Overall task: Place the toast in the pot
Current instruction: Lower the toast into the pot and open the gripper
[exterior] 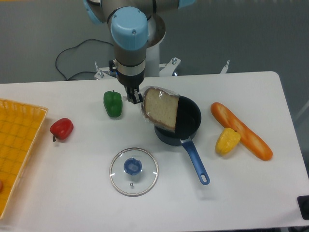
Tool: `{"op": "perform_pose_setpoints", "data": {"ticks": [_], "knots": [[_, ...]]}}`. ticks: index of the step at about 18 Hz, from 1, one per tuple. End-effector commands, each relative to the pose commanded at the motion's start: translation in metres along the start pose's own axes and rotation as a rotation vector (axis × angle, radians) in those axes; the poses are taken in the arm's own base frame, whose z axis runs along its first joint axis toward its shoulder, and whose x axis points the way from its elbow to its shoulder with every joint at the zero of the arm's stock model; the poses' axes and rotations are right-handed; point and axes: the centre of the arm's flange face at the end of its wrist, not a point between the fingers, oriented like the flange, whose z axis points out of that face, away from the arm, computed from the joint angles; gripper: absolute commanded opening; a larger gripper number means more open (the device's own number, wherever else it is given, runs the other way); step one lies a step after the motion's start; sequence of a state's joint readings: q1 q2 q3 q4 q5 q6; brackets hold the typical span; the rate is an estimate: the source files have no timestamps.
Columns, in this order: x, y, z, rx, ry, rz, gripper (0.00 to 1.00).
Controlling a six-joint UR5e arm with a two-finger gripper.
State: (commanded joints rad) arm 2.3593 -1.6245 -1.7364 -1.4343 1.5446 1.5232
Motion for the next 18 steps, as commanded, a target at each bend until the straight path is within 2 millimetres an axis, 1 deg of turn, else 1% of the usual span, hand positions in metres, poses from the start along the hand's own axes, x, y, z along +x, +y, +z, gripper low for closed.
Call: {"op": "perform_pose_setpoints", "data": {"ticks": [5, 15, 18], "knots": [[0.0006, 0.0007, 0.0074, -0.005, 0.009, 0.000, 0.00], [0.0004, -0.0008, 0.0075, -0.005, 0.009, 0.001, 0.00], [0.0009, -0.0023, 0.0076, -0.006, 0.009, 0.004, 0.05]]}}
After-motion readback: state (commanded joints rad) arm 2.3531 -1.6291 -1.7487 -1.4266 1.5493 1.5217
